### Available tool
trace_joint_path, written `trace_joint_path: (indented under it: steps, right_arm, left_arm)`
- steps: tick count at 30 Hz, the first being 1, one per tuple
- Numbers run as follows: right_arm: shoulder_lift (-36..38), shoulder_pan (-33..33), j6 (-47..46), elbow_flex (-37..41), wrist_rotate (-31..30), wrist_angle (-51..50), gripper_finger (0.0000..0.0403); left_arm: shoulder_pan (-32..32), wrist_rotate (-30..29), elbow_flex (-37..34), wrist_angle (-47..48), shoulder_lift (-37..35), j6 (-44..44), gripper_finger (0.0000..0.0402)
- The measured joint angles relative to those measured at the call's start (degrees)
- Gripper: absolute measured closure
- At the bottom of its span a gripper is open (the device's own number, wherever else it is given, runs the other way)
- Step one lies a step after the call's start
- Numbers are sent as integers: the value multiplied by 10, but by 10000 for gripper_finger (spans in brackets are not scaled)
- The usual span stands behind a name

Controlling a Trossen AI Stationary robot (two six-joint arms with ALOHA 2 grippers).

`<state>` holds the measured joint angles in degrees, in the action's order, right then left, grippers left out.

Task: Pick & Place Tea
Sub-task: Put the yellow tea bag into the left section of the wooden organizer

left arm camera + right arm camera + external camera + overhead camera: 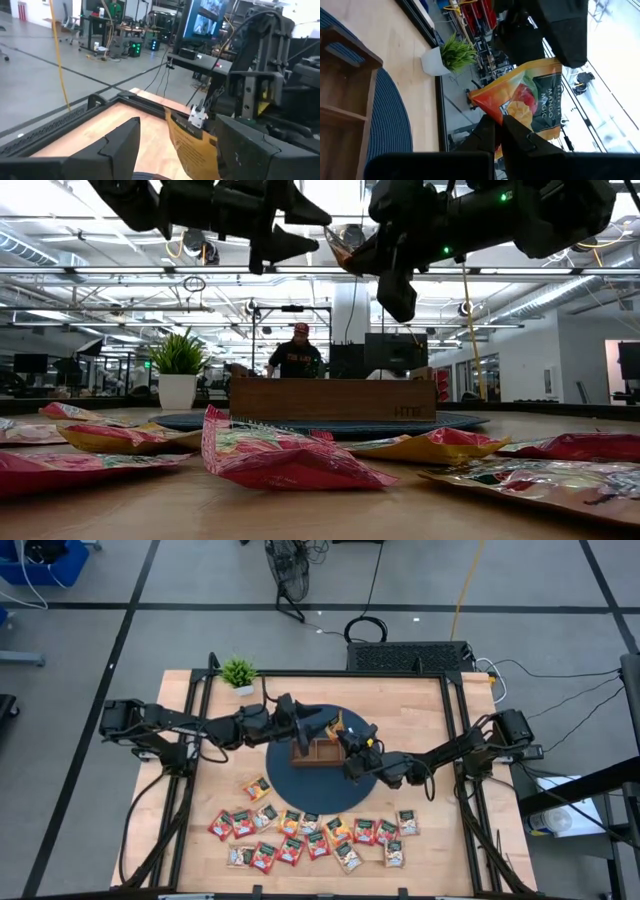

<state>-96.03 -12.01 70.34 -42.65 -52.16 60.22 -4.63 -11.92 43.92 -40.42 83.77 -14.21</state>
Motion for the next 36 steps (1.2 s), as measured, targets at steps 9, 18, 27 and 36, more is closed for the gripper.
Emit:
trace_joint_path:
  steps: [9,18,27,36]
  right_arm:
    - [0,0,7,0,15,22,399]
    - [0,8,3,0,15,22,399]
    - [0,8,-1,0,15,22,399]
    - [0,15,-6,0,15,26,399]
  left_arm:
    - [0,24,0,2,3,-35,149]
    - [0,25,4,3,3,-50,149]
    - [0,34,4,-1,3,-56,188]
    - [0,50,4,-1,3,-56,349]
